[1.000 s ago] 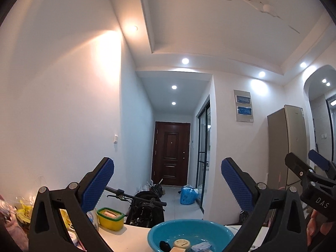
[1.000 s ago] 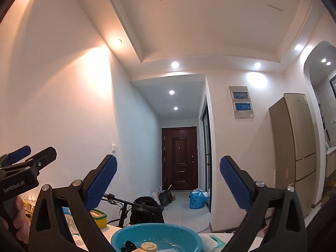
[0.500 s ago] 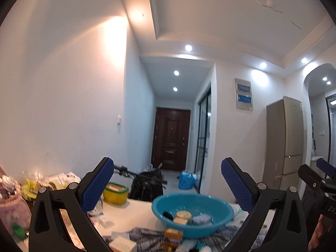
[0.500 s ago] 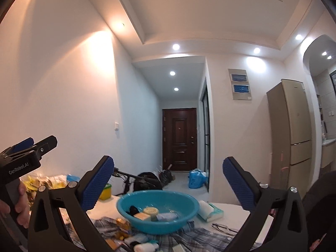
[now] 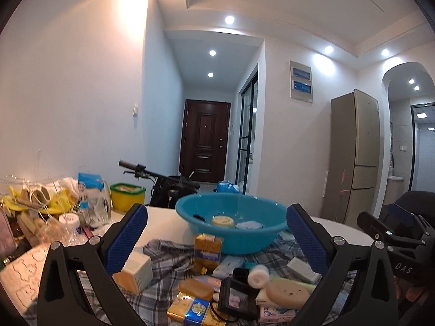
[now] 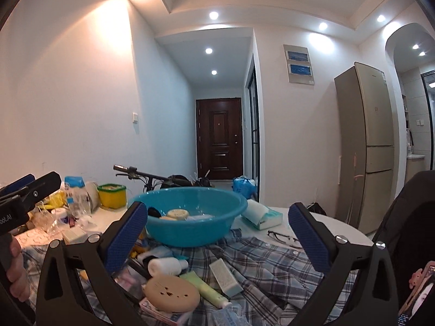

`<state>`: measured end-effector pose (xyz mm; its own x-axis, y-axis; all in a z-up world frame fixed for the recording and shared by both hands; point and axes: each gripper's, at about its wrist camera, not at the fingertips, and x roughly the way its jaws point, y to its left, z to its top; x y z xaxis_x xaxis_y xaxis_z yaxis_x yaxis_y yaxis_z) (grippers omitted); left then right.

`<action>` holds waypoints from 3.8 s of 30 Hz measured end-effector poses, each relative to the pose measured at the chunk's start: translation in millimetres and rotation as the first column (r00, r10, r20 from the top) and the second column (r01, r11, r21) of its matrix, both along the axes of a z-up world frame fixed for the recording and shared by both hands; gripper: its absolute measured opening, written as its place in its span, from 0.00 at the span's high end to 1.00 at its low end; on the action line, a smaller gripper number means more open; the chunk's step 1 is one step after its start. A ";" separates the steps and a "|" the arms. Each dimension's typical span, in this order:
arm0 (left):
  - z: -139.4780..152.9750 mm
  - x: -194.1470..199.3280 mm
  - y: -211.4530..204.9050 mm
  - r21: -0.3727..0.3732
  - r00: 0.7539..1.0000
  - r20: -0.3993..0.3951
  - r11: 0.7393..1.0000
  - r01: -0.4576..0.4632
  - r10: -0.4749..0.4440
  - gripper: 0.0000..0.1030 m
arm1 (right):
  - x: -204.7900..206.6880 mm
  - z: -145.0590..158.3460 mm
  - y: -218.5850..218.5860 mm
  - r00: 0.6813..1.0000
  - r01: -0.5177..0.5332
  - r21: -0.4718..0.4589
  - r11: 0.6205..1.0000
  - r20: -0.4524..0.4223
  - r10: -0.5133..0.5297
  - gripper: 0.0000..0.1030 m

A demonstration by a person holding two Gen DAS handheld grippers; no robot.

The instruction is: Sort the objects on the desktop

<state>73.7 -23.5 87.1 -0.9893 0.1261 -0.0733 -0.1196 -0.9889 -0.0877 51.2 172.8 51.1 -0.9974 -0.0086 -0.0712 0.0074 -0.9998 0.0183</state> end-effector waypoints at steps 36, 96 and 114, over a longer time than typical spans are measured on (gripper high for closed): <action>-81.1 -65.4 14.9 -0.094 0.978 0.201 0.995 -0.044 0.062 0.00 | -54.4 -59.1 9.0 0.974 0.057 0.020 0.998 0.216 -0.060 0.00; -83.4 -68.5 15.5 -0.096 0.977 0.207 0.995 -0.041 0.060 0.00 | -57.6 -62.2 10.1 0.969 0.060 -0.002 0.998 0.241 -0.058 0.00; -83.3 -68.3 15.3 -0.096 0.977 0.207 0.995 -0.041 0.060 0.00 | -57.6 -62.2 11.2 0.969 0.062 -0.001 0.998 0.240 -0.060 0.00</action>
<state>5.4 -8.1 3.8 -0.9558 0.0595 -0.2879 -0.0577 -0.9982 -0.0148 -6.4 184.0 -11.0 -0.9500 0.0498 -0.3084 -0.0589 -0.9981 0.0203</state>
